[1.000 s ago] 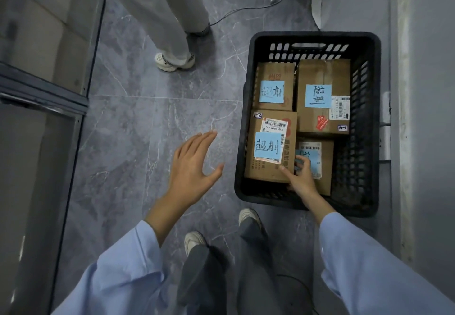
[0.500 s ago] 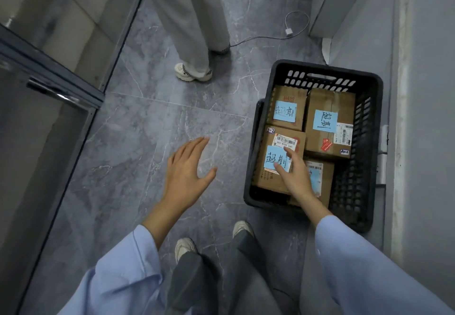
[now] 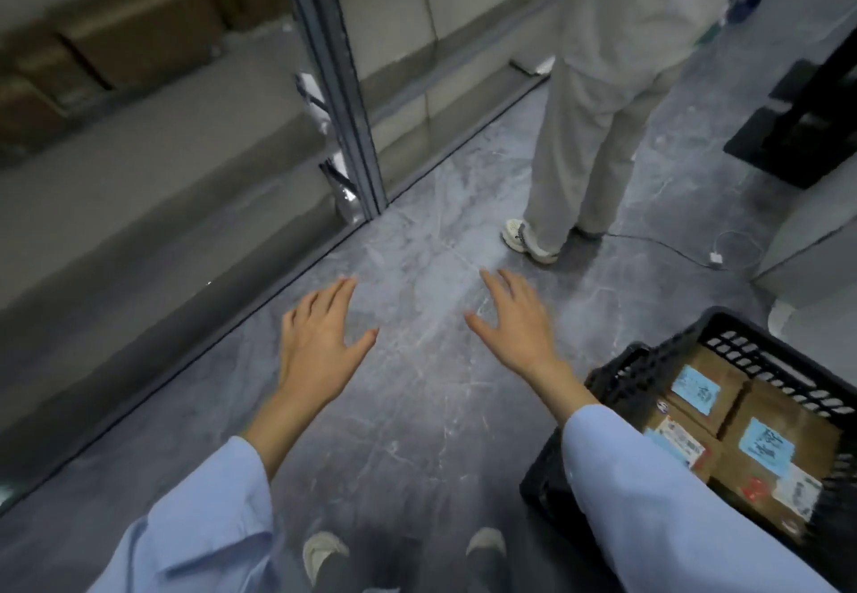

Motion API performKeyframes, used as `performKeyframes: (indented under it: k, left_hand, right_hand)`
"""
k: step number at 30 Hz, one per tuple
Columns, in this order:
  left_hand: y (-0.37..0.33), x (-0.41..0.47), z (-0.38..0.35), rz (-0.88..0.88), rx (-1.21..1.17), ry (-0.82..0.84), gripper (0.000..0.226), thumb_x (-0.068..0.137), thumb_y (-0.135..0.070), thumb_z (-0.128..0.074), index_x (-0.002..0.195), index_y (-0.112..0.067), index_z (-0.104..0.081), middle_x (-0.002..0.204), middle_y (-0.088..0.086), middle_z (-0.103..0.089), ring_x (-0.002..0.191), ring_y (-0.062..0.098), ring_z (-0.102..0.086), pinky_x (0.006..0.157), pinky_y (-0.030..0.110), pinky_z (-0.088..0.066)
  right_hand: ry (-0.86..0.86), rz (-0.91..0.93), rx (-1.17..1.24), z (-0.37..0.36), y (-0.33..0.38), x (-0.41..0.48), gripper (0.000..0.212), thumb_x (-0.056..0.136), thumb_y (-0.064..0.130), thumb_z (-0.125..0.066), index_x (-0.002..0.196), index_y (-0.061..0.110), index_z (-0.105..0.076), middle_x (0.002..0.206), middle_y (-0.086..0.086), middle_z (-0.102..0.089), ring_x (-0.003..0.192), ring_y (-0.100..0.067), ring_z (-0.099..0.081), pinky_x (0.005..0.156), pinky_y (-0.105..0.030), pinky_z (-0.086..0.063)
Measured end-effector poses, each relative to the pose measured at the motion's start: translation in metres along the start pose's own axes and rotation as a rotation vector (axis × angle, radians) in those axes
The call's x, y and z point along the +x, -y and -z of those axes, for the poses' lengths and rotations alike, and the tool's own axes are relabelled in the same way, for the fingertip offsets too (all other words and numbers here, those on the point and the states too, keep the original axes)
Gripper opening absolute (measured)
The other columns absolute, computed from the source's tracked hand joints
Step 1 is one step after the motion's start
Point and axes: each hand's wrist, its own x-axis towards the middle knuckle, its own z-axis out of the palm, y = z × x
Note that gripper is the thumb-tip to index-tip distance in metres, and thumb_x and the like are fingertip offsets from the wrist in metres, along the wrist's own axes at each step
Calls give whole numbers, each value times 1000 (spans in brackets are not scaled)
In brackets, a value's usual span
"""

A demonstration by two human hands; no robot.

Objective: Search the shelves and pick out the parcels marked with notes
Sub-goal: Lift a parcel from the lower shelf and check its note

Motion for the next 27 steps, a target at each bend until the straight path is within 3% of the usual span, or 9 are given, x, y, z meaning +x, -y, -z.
performKeyframes:
  k: [5, 10, 16, 27]
  left_hand:
    - [105, -26, 82, 193, 66, -118, 82, 83, -68, -31, 153, -26, -28, 158, -4, -31, 140, 23, -31, 110, 43, -23]
    - [215, -57, 165, 344, 112, -264, 74, 93, -58, -49, 154, -25, -26, 159, -3, -28, 141, 24, -29, 112, 45, -23]
    - [334, -95, 252, 498, 181, -374, 75, 93, -61, -45, 154, -25, -22, 160, -3, -24, 142, 23, -25, 112, 43, -23]
    - [473, -135, 347, 709, 203, -486, 77, 91, -59, -51, 154, -24, -24, 161, -2, -22, 143, 27, -23, 112, 46, -22]
  right_hand:
    - [34, 250, -95, -7, 150, 40, 73, 95, 55, -50, 155, 26, -21, 161, -7, -20, 149, -29, -13, 119, -42, -17]
    - [84, 456, -139, -14, 301, 67, 76, 94, 57, -50, 156, 28, -17, 163, -5, -14, 151, -26, -5, 120, -40, -14]
    - [116, 642, -175, -29, 467, 81, 75, 95, 57, -48, 156, 29, -15, 164, -4, -10, 152, -25, -1, 121, -45, -16]
    - [148, 876, -169, -70, 673, 73, 73, 95, 54, -50, 155, 27, -20, 163, -5, -14, 152, -25, 0, 122, -46, -15]
